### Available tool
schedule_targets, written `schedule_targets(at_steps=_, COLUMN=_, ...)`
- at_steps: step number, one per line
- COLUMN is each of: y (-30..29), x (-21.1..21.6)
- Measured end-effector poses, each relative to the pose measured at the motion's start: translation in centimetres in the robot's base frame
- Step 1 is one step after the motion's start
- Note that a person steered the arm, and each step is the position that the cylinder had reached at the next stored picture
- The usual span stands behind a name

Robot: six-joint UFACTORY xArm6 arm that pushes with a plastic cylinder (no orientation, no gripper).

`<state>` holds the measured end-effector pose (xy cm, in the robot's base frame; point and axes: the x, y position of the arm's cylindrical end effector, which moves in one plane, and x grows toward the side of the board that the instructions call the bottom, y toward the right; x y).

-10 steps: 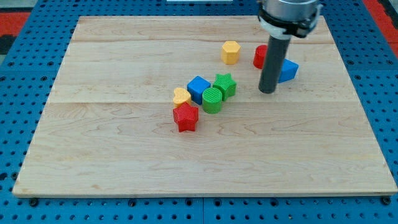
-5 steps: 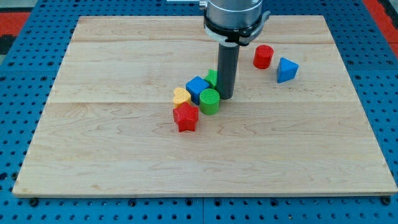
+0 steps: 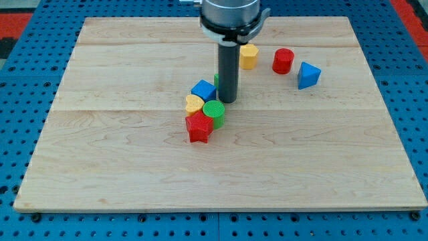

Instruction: Slide the green star closer to the yellow hexagon

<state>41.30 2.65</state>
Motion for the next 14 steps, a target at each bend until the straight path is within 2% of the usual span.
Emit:
schedule_targets(at_steps=2, y=0.5, x=-2.9)
schedule_targets(at_steps=3, y=2.6, x=-1.9)
schedule_targets(at_steps=4, y=6.1, x=-2.7)
schedule_targets(at_steps=5, y=4.8, x=-4.5)
schedule_targets(at_steps=8, y=1.1, x=-4.7)
schedule_targets(at_steps=9, y=2.7, x=-4.3)
schedule_targets(at_steps=10, y=2.0, x=-2.1)
schedule_targets(at_steps=12, y=-2.8, x=-2.0)
schedule_targets(at_steps=14, y=-2.4, x=-2.5)
